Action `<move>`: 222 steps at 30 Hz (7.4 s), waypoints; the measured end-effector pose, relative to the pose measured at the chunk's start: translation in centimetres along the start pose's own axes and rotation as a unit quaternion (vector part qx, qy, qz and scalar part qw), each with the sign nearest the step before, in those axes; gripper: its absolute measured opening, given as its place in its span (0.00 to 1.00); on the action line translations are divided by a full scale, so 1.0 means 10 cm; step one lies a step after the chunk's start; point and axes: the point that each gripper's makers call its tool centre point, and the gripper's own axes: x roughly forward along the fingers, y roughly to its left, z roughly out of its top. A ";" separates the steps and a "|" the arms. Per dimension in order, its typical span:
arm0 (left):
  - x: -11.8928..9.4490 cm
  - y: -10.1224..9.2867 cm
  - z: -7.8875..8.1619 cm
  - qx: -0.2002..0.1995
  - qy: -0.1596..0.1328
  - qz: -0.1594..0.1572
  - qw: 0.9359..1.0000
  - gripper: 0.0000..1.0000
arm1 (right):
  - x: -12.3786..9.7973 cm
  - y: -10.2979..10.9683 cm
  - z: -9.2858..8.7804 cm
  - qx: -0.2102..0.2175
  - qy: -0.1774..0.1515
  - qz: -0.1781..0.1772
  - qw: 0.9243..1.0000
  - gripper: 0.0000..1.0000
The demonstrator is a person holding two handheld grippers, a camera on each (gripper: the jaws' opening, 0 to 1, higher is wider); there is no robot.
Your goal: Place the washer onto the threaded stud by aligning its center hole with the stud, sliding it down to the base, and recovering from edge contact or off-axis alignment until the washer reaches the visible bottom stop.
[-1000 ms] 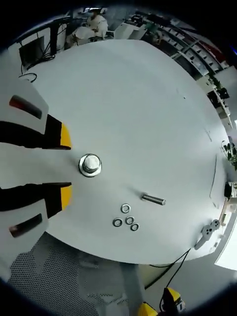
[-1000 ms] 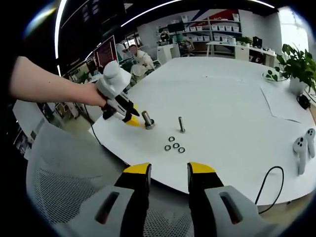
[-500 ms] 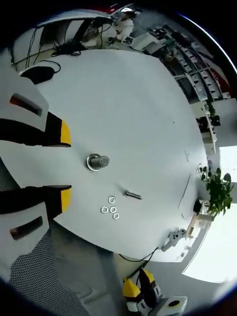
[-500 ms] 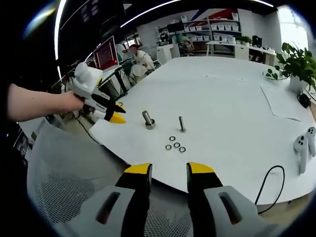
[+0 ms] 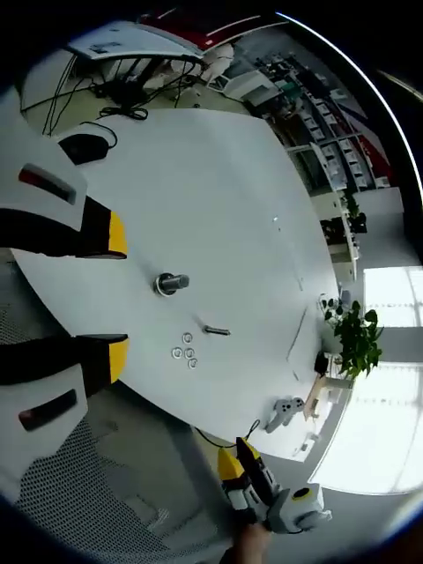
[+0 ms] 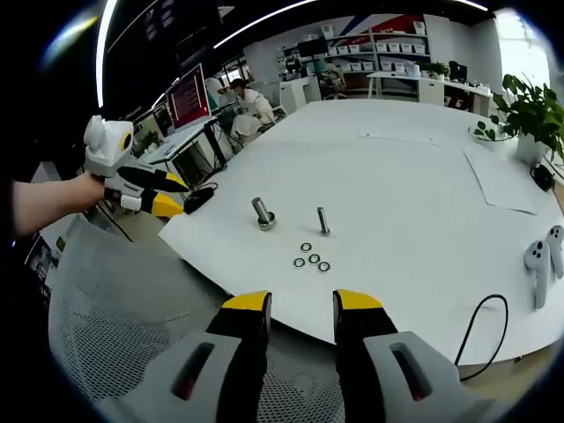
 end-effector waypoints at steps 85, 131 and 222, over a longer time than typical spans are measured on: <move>-0.34 -0.44 -0.25 0.006 -0.069 -0.073 0.995 0.33 | 0.03 -0.05 -0.26 -0.004 0.067 -0.020 0.998 0.31; -0.29 -0.47 -0.32 0.009 -0.045 -0.083 0.996 0.32 | 0.03 -0.07 -0.31 0.001 0.079 -0.025 0.997 0.29; -0.25 -0.30 -0.47 -0.002 -0.009 -0.052 0.999 0.25 | 1.63 -0.34 -0.29 -0.192 0.244 -0.009 0.950 0.28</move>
